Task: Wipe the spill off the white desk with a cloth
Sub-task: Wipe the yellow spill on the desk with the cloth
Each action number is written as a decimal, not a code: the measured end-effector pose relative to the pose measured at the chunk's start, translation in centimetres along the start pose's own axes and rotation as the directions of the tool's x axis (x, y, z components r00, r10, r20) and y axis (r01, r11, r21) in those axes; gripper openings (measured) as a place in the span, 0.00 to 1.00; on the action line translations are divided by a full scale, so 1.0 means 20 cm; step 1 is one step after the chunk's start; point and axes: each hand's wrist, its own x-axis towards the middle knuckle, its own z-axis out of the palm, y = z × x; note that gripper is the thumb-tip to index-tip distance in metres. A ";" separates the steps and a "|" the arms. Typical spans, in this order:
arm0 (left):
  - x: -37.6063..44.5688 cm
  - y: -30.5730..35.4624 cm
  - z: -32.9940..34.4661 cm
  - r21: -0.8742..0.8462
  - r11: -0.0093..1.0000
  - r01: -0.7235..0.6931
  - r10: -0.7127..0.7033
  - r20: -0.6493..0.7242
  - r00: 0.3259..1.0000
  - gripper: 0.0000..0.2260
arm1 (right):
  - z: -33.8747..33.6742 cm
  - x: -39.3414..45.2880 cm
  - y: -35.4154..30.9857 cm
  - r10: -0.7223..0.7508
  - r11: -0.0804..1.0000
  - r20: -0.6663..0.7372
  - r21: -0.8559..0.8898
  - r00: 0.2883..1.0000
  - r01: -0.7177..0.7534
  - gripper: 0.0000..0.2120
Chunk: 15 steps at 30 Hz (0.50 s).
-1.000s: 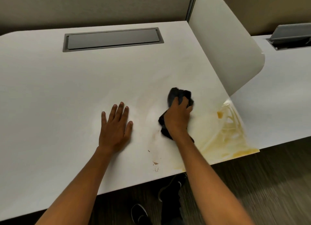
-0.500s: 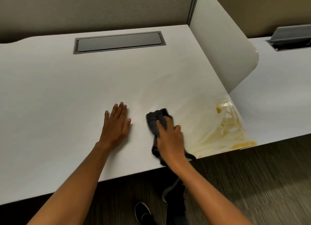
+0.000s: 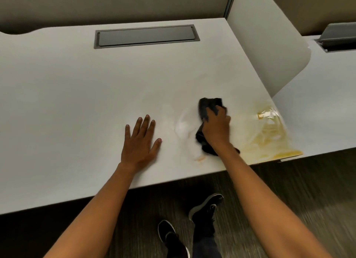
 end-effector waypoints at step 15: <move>-0.03 0.00 -0.06 -0.179 0.983 0.047 -0.057 -0.052 0.997 0.33 | 0.07 -0.62 -0.02 -0.154 0.949 0.060 -0.268 0.986 0.164 0.31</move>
